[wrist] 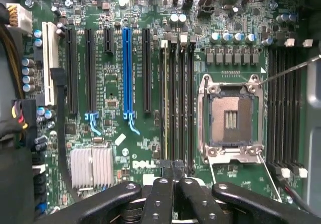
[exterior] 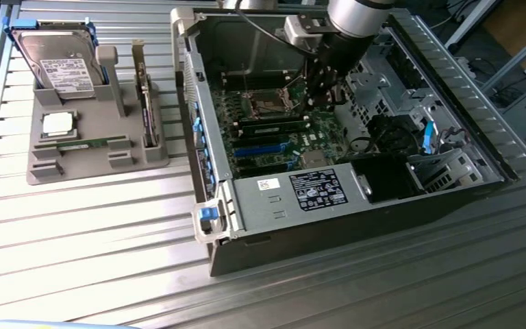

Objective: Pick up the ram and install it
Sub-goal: 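Press down the ram until it locks into place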

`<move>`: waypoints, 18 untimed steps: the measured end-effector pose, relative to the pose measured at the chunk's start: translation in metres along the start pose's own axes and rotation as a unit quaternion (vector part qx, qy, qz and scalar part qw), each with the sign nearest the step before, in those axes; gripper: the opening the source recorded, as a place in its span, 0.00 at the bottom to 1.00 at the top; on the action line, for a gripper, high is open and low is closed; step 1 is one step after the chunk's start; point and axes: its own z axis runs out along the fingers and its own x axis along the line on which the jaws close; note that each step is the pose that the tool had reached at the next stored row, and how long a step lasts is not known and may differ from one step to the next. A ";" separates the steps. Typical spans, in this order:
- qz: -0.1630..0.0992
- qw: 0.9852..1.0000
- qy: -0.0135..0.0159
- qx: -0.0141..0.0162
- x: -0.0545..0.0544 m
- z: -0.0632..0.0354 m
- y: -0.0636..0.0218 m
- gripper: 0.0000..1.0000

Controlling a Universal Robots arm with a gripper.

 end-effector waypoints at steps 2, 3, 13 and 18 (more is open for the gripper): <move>0.000 1.000 0.000 0.000 -0.001 -0.0032 -0.0049 0.10; 0.000 1.000 0.000 0.000 -0.001 -0.0042 -0.0061 0.10; 0.000 1.000 0.000 0.000 -0.003 -0.0227 -0.0279 0.10; 0.000 1.000 0.000 0.000 -0.003 -0.0228 -0.0280 0.10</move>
